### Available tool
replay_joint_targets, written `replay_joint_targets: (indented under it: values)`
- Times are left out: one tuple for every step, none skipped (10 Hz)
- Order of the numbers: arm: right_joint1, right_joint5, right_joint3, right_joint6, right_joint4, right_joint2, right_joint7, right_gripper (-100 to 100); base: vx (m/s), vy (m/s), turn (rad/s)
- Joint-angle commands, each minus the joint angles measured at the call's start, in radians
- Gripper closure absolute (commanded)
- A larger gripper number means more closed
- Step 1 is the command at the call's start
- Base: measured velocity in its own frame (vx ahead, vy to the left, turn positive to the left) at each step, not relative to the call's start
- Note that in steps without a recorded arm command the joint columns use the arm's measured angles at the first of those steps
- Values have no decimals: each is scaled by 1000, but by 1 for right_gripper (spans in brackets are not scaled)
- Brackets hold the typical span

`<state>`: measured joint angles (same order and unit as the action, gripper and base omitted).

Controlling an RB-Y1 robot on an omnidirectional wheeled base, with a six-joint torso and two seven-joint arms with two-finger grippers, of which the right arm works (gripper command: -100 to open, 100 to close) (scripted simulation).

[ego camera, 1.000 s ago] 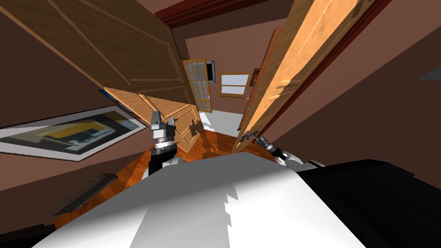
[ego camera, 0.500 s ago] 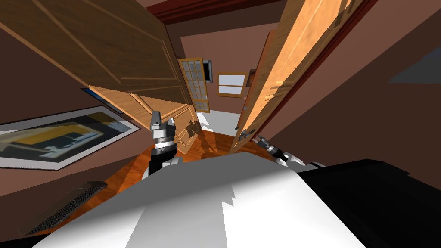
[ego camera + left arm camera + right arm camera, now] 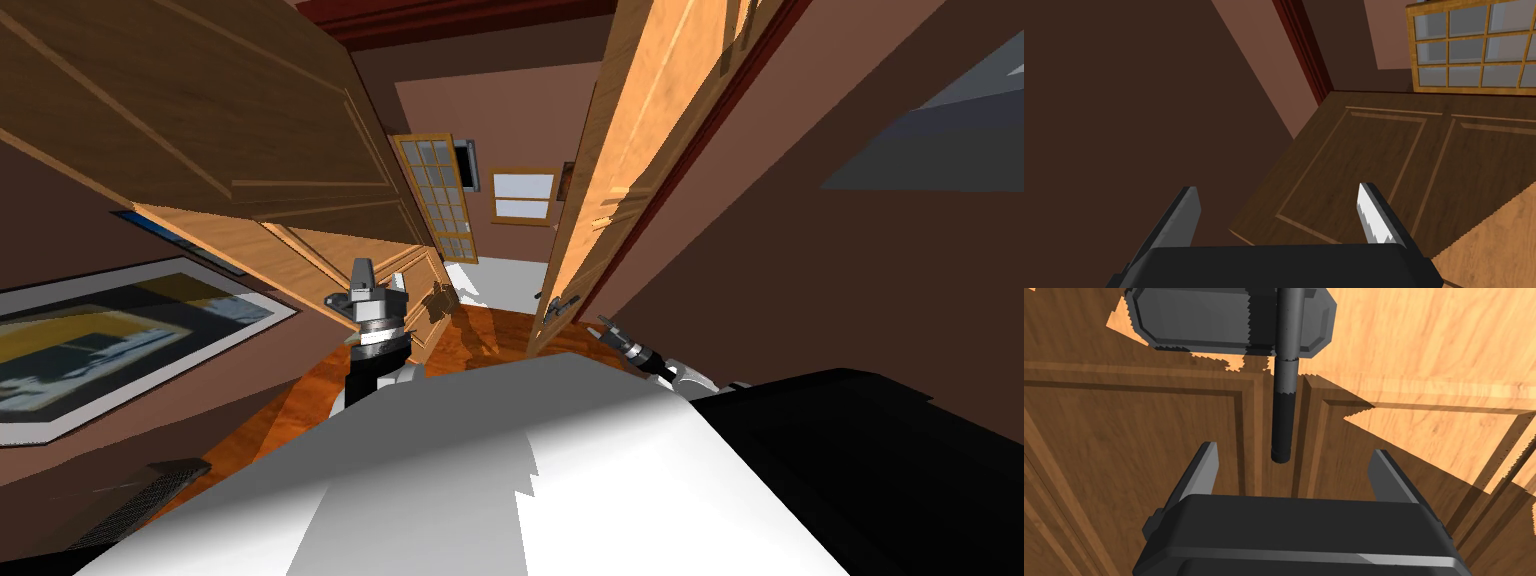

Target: Pull the door open

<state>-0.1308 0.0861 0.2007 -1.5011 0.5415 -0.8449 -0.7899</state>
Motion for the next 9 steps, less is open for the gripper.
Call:
replay_joint_targets:
  values:
    - [0,0,0,0,0,0,0,-100,-5,-9,3]
    - [14,-3,-3,17,-6,4,-3,-100,119,92,110]
    - [18,-4,-4,23,-6,5,-4,-100,164,118,88]
    - [25,-6,-6,35,-7,8,-6,-100,181,139,90]
    - [34,-8,-8,51,-8,11,-8,-100,197,170,129]
    - [32,-6,-6,38,-13,10,-7,-100,90,76,24]
    - [32,-6,-6,38,-13,10,-7,100,-8,-8,-21]
    - [32,-6,-6,38,-13,10,-7,100,-33,-25,12]
    - [32,-6,-6,38,-13,10,-7,100,-25,-21,22]
